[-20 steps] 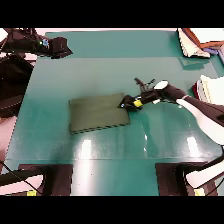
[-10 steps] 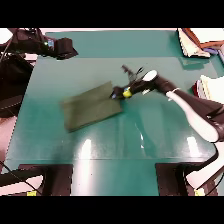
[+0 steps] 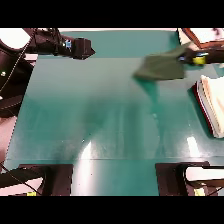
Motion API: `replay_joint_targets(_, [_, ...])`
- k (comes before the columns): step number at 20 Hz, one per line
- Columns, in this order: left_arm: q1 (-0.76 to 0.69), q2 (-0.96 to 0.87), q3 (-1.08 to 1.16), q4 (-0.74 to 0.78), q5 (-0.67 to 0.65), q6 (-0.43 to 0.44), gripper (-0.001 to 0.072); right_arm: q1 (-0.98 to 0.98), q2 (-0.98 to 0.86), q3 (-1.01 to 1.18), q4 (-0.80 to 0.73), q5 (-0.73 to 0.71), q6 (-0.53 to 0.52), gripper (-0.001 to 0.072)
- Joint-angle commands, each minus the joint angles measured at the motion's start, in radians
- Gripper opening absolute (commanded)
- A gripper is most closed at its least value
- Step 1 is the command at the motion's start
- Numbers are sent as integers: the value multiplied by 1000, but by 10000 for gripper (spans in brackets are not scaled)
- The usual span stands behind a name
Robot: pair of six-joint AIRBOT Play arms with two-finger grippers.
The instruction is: Fold the shirts.
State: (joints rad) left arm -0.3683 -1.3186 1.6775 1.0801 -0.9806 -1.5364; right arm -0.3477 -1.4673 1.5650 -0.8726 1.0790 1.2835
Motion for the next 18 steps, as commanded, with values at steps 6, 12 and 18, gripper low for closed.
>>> replay_joint_targets(6, [-12, -1, 0, -7, 16, -1, 31, -420, 8, 41, 17, -43, 3, 23])
replay_joint_targets(12, [-12, -1, 0, -7, 14, -1, 31, -418, -24, 233, 15, -36, -2, 23])
replay_joint_targets(18, [-12, -1, 0, -6, 0, 0, 32, -455, -24, 444, 6, 107, -2, 23])
